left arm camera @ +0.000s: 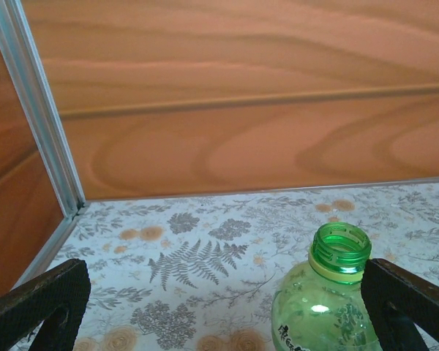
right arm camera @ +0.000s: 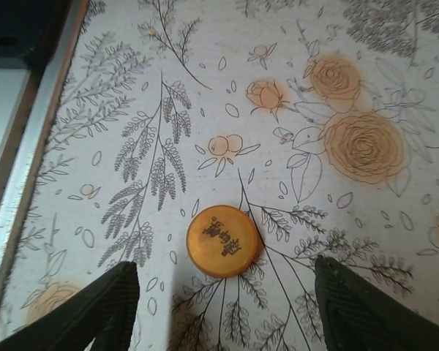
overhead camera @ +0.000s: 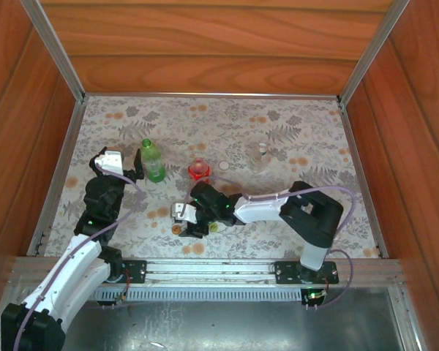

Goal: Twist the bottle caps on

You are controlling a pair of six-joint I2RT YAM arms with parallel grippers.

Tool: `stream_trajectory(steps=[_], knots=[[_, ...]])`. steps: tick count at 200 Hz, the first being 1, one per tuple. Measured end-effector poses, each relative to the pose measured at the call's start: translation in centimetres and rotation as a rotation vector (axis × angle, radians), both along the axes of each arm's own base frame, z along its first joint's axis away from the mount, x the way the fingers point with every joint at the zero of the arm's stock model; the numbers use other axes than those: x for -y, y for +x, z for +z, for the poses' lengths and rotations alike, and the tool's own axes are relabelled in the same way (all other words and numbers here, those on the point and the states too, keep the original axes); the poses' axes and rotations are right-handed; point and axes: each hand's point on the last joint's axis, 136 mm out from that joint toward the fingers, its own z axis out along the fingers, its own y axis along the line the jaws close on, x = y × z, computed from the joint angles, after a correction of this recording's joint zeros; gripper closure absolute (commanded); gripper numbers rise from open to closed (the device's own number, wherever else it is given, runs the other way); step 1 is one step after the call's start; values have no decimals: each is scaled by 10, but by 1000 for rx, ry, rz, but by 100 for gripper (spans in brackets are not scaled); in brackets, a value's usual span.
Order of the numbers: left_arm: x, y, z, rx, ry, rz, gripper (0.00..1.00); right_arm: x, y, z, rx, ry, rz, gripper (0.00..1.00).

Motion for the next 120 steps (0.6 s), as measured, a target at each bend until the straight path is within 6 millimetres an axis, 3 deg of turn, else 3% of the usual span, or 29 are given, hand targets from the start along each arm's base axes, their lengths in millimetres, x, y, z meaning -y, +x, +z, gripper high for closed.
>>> stream_trajectory(steps=[120], knots=[[1, 2, -8, -29, 10, -3, 0, -13, -5, -18, 5, -72, 65, 57]])
